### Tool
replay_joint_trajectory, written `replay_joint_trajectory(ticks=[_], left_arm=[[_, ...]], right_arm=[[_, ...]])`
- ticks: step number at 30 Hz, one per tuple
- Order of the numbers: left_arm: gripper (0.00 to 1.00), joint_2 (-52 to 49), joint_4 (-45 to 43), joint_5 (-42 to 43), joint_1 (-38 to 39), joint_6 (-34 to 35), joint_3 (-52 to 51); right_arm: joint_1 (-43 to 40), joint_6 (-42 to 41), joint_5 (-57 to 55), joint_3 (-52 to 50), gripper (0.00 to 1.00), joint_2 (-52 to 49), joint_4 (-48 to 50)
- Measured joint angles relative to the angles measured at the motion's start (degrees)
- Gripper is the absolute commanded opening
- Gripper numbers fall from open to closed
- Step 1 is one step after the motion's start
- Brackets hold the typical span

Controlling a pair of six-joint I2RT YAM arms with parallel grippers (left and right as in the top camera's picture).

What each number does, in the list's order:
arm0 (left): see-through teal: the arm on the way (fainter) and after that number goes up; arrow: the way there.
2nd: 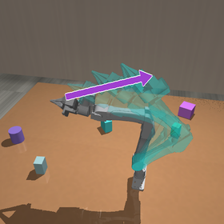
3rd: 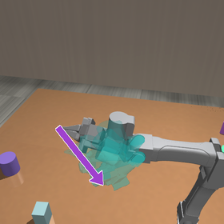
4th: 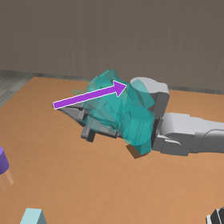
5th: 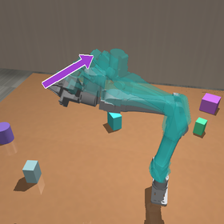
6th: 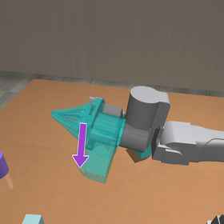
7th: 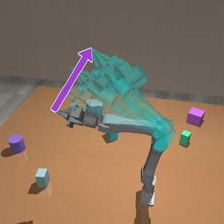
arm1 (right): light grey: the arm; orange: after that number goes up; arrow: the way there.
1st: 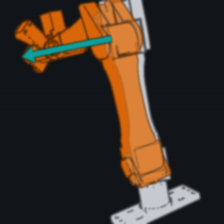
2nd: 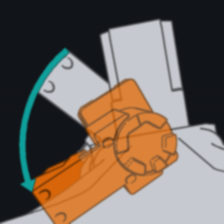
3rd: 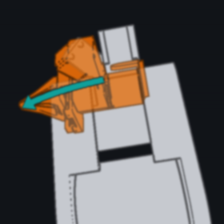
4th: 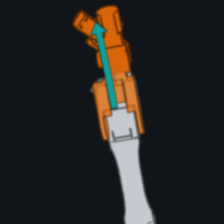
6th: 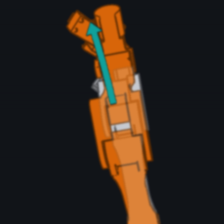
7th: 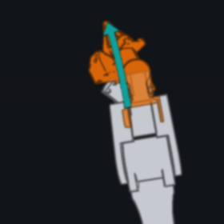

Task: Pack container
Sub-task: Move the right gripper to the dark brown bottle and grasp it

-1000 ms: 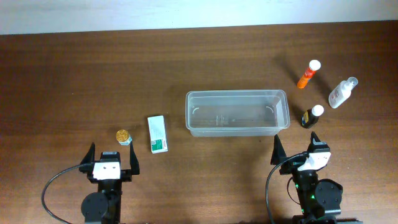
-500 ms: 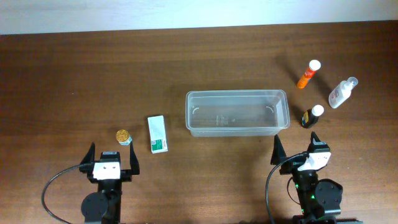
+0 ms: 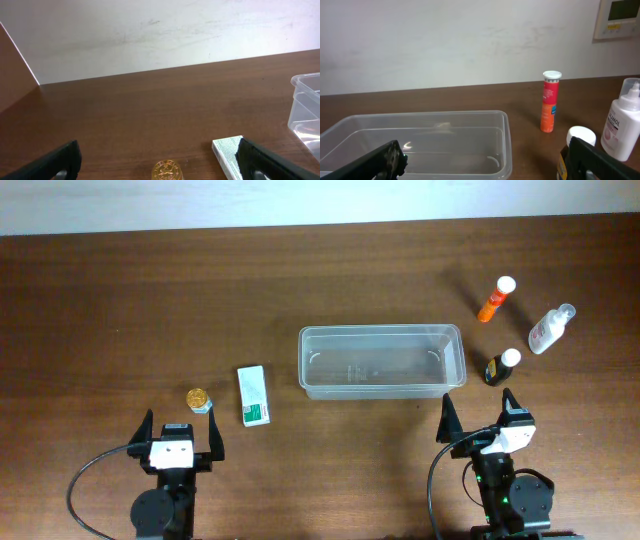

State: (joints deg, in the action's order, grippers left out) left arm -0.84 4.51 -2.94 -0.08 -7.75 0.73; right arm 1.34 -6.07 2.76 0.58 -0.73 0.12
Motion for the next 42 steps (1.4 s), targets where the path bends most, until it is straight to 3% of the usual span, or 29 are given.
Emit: replay_joint_trajectory(ticks=[7, 15, 24, 33, 42], left_arm=[[0.99, 0.00, 0.00, 0.00, 0.00, 0.00, 0.00], [0.99, 0.00, 0.00, 0.00, 0.00, 0.00, 0.00], [0.99, 0.00, 0.02, 0.00, -0.02, 0.00, 0.00], [0.99, 0.00, 0.00, 0.00, 0.00, 0.00, 0.00], [1.00, 0.00, 0.00, 0.00, -0.02, 0.00, 0.00]], right_arm=[[0.00, 0.02, 1.92, 3.87, 0.98, -0.02, -2.71], [0.00, 4.24, 0.17, 23.56, 0.98, -4.15, -18.38], [-0.02, 8.24, -12.79, 48.76, 0.98, -29.24, -39.50], [-4.42, 9.16, -13.42, 72.70, 0.98, -56.61, -59.69], [-14.75, 9.73, -5.46, 78.07, 0.98, -65.40, -62.84]])
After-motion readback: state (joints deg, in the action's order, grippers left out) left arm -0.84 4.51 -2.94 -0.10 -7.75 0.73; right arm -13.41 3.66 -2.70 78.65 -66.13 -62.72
